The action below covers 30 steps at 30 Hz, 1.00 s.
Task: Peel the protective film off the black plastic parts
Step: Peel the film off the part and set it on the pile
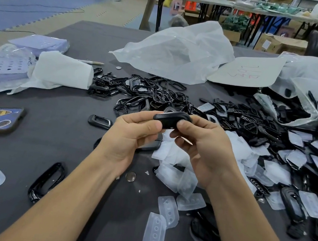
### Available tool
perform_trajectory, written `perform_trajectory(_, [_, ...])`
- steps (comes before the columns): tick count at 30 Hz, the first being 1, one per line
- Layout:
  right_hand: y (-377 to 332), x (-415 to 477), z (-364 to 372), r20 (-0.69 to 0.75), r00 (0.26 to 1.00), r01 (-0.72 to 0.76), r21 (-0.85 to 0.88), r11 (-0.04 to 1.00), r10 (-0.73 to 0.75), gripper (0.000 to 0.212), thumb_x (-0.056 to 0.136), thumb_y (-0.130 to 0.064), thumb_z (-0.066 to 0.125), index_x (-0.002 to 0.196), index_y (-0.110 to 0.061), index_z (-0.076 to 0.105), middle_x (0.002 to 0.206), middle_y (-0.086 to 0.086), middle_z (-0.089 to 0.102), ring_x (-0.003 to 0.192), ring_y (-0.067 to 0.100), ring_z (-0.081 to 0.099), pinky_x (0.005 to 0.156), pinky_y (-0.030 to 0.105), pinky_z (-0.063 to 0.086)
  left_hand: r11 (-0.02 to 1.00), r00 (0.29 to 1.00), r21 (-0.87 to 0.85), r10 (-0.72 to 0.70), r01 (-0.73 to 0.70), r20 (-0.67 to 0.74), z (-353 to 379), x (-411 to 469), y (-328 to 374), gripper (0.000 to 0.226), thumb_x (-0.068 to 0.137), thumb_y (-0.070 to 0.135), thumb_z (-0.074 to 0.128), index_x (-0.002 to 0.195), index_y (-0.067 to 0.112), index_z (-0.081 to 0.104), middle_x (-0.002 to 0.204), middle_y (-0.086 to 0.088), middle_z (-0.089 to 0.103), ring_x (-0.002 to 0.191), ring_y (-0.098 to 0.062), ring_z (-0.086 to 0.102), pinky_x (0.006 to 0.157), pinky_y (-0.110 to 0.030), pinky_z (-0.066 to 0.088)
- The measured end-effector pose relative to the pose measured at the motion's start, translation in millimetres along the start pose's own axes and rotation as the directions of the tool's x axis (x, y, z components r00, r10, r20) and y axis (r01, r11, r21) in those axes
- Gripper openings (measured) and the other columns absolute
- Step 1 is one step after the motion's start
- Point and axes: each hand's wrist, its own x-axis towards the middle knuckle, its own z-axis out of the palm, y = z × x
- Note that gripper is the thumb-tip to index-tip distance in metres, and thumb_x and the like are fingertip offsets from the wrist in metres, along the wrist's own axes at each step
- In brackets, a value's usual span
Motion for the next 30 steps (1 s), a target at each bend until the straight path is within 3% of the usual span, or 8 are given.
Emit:
perform_trajectory(4, [2.6,1.1,-0.3,-0.024,0.999,0.034,-0.049,0.998,-0.035,0.008,0.092,0.001,0.068,0.087,-0.005,0.071,0.076,0.005,0.071,0.064,0.014,0.067,0.063,0.023,0.054,0.998,0.998,0.049,-0.036,0.038,-0.043,-1.0,0.6,-2.9,0.021,0.064,0.023,0.077,0.083,0.025,0.086,0.085,0.003,0.079,0.079,-0.006,0.071,0.069,-0.014,0.055])
perform_trajectory(9, [1.2,0.0,-2.6,0.063,0.998,-0.018,0.020,1.000,0.017,0.005,0.091,0.001,0.067,0.090,-0.001,0.072,0.072,0.007,0.071,0.061,0.014,0.066,0.061,0.023,0.053,0.993,0.986,0.023,-0.116,0.115,0.115,-11.9,2.7,1.1,0.017,0.069,0.019,0.082,0.085,0.024,0.086,0.082,0.004,0.078,0.085,-0.008,0.075,0.075,-0.018,0.059])
perform_trajectory(13, [2.4,0.4,1.5,0.086,0.994,-0.078,0.106,0.991,0.069,0.010,0.092,0.002,0.065,0.091,0.001,0.074,0.071,0.011,0.071,0.061,0.015,0.066,0.057,0.022,0.054,0.991,0.982,-0.013,-0.128,0.131,0.137,-16.8,4.4,4.1,0.039,0.064,0.040,0.094,0.095,0.019,0.085,0.096,-0.003,0.079,0.105,-0.023,0.072,0.079,-0.022,0.061])
perform_trajectory(18, [6.8,2.8,1.9,-0.037,0.998,-0.041,0.231,0.972,0.050,0.008,0.091,0.003,0.066,0.096,0.003,0.073,0.075,0.010,0.073,0.061,0.015,0.067,0.058,0.021,0.056,0.961,0.970,-0.147,-0.242,0.236,-0.027,-4.9,3.5,6.5,0.079,0.093,0.072,0.041,0.111,0.005,0.079,0.101,-0.013,0.080,0.082,-0.018,0.078,0.059,-0.026,0.061])
perform_trajectory(21, [9.0,3.9,-0.1,-0.132,0.977,0.165,-0.030,0.986,-0.168,0.021,0.090,0.004,0.070,0.078,-0.011,0.079,0.071,0.006,0.074,0.063,0.015,0.068,0.063,0.025,0.057,0.963,0.963,0.019,-0.267,0.268,-0.018,-1.0,0.7,2.4,0.088,0.100,0.074,0.026,0.110,0.003,0.077,0.105,-0.021,0.078,0.087,-0.027,0.079,0.059,-0.029,0.061])
perform_trajectory(24, [14.6,2.5,1.2,-0.012,0.849,0.445,-0.524,0.726,-0.529,0.027,0.085,0.002,0.075,0.076,-0.022,0.081,0.073,-0.005,0.076,0.069,0.007,0.070,0.069,0.025,0.057,0.968,0.967,0.039,-0.244,0.248,-0.076,6.9,-0.4,-1.3,0.075,0.101,0.066,0.041,0.084,0.007,0.084,0.086,-0.016,0.079,0.074,-0.025,0.078,0.056,-0.027,0.060])
perform_trajectory(27, [20.6,-1.1,3.6,0.253,0.710,0.612,-0.685,0.397,-0.658,0.024,0.079,0.004,0.078,0.090,-0.016,0.083,0.091,-0.012,0.078,0.085,0.002,0.071,0.080,0.018,0.056,0.981,0.974,0.025,-0.188,0.192,-0.124,8.3,0.1,-2.1,0.048,0.101,0.040,0.062,0.066,0.014,0.081,0.057,0.000,0.065,0.050,-0.014,0.067,0.052,-0.023,0.056])
perform_trajectory(30, [20.7,-3.2,4.9,0.303,0.733,0.594,-0.721,0.357,-0.609,0.034,0.074,0.008,0.074,0.093,-0.018,0.083,0.097,-0.013,0.077,0.092,0.002,0.069,0.082,0.017,0.054,0.977,0.964,0.047,-0.194,0.206,-0.183,4.5,2.8,-2.0,0.031,0.097,0.017,0.067,0.070,0.011,0.082,0.075,-0.010,0.077,0.060,-0.017,0.074,0.055,-0.023,0.058])
